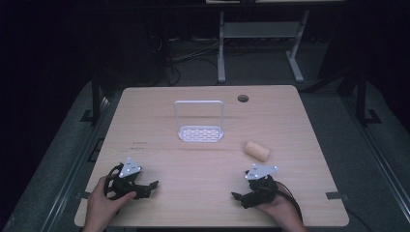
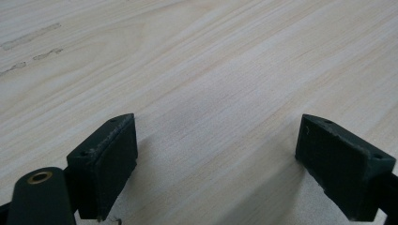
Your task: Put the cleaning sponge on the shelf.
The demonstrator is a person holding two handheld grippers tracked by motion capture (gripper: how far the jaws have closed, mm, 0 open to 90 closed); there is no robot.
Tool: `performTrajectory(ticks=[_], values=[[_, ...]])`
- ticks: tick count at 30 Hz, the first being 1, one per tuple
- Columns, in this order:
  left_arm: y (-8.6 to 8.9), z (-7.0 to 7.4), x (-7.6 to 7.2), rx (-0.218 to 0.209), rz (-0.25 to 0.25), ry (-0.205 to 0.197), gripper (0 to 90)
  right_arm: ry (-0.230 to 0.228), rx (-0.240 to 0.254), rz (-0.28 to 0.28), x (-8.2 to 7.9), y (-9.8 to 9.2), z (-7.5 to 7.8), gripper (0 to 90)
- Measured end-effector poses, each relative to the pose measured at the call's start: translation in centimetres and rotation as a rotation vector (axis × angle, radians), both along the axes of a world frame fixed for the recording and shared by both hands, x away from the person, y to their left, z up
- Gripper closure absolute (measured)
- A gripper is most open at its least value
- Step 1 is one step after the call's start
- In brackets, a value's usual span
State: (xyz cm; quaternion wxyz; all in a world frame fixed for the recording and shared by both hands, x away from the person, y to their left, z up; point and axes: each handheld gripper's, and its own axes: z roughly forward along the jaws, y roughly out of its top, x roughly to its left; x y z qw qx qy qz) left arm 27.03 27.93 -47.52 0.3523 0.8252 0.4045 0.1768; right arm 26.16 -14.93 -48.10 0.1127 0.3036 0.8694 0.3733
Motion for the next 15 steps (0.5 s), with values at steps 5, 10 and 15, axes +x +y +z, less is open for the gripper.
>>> performTrajectory(ticks=[5, 10, 15], values=[[0.01, -0.01, 0.02, -0.001, 0.000, -0.001, 12.7, -0.001, 0.002, 0.010, 0.04, -0.03, 0.00, 9.0], [0.01, 0.00, 0.02, -0.001, 0.000, 0.000, 12.7, 0.005, 0.006, 0.026, 0.15, -0.19, 0.03, 9.3], [0.02, 0.00, 0.01, -0.001, 0.000, 0.000, 12.7, 0.006, 0.003, 0.029, 0.23, -0.33, 0.38, 9.3]])
